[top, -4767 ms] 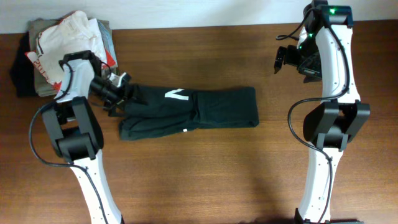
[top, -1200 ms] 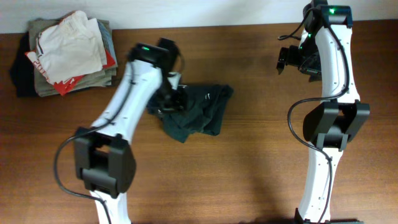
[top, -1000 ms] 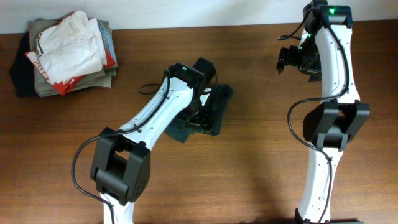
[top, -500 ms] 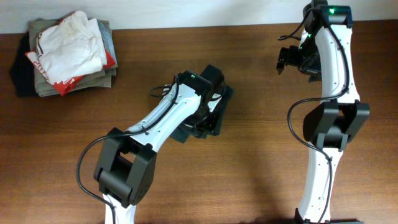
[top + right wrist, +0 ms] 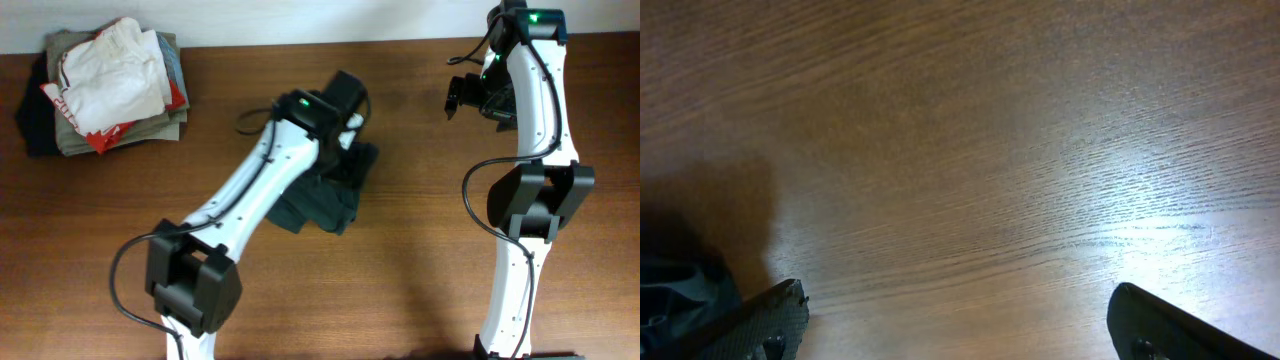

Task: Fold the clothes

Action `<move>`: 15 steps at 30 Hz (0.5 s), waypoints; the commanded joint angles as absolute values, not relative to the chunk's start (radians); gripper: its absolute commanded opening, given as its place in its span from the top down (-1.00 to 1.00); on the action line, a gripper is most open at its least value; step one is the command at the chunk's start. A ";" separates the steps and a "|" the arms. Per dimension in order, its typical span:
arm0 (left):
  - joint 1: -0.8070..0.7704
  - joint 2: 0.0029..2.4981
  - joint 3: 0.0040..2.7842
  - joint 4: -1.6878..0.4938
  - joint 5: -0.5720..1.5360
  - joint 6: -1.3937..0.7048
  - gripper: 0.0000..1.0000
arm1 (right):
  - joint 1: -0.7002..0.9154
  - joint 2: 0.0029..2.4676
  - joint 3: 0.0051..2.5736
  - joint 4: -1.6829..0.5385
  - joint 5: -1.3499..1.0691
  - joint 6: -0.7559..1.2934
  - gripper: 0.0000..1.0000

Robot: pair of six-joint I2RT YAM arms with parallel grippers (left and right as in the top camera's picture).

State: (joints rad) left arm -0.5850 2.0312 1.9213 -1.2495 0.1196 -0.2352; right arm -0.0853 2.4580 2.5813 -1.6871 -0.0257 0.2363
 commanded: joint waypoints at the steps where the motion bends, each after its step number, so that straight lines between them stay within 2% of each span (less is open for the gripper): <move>1: -0.443 2.061 1.929 -1.239 0.066 -0.257 -0.06 | -0.086 2.441 2.603 -1.687 -0.010 0.241 -0.97; 2: -0.407 2.115 1.929 -1.242 0.067 -0.258 0.31 | -0.086 2.441 2.603 -1.687 -0.010 0.241 -0.97; 3: -0.400 2.155 1.926 -1.243 0.069 -0.257 0.56 | -0.086 2.441 2.603 -1.687 -0.010 0.241 -0.97; 4: -0.400 2.186 1.924 -1.249 0.071 -0.257 0.62 | -0.086 2.441 2.603 -1.687 -0.010 0.241 -0.97; 9: -0.381 2.284 1.910 -1.348 -0.019 -0.292 0.68 | -0.086 2.441 2.603 -1.687 -0.010 0.241 -0.97; 15: -0.339 2.285 1.727 -1.282 -0.011 -0.325 0.68 | -0.086 2.441 2.603 -1.687 -0.010 0.241 -0.97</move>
State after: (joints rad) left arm -0.3420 2.2688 1.7893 -1.3113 0.0032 -0.3004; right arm -0.0853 2.4580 2.5820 -1.6871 -0.0261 0.2359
